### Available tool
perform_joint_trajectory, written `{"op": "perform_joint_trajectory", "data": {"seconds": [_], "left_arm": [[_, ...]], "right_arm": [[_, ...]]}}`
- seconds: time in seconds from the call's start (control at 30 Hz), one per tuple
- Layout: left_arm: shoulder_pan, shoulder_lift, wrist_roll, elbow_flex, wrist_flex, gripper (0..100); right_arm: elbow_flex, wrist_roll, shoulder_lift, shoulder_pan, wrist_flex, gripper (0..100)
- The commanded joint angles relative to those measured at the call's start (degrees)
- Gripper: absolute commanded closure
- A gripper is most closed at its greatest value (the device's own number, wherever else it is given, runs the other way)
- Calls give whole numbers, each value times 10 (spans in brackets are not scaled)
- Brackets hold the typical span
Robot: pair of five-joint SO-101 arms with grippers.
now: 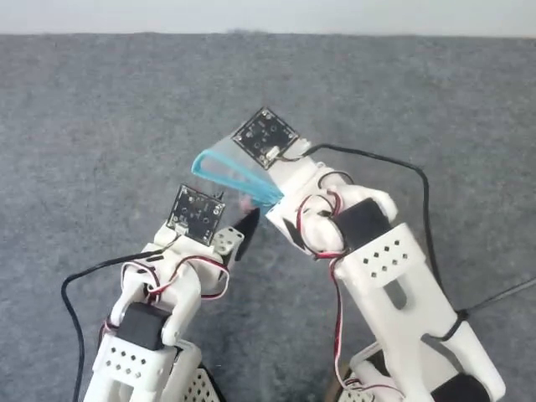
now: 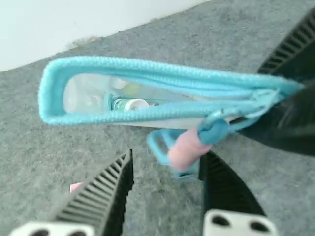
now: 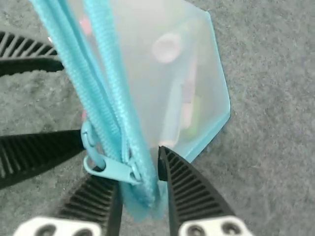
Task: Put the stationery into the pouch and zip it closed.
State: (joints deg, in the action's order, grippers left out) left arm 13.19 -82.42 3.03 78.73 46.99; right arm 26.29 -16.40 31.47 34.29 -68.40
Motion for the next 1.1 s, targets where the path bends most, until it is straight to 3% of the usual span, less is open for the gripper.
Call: {"op": "perform_joint_trajectory", "data": {"seconds": [0.0,0.37,0.8,1.0,1.07], "left_arm": [[7,7,7,-7,-21,827],[3,4,10,-7,-21,982],[-72,4,11,-8,-34,983],[-47,3,11,-10,-9,974],[-20,3,11,-26,28,926]], "right_arm": [[11,5,26,4,27,993],[55,-17,26,-35,40,993],[116,-37,26,-73,97,993],[115,-35,26,-80,98,993],[113,-34,26,-80,108,993]]}}
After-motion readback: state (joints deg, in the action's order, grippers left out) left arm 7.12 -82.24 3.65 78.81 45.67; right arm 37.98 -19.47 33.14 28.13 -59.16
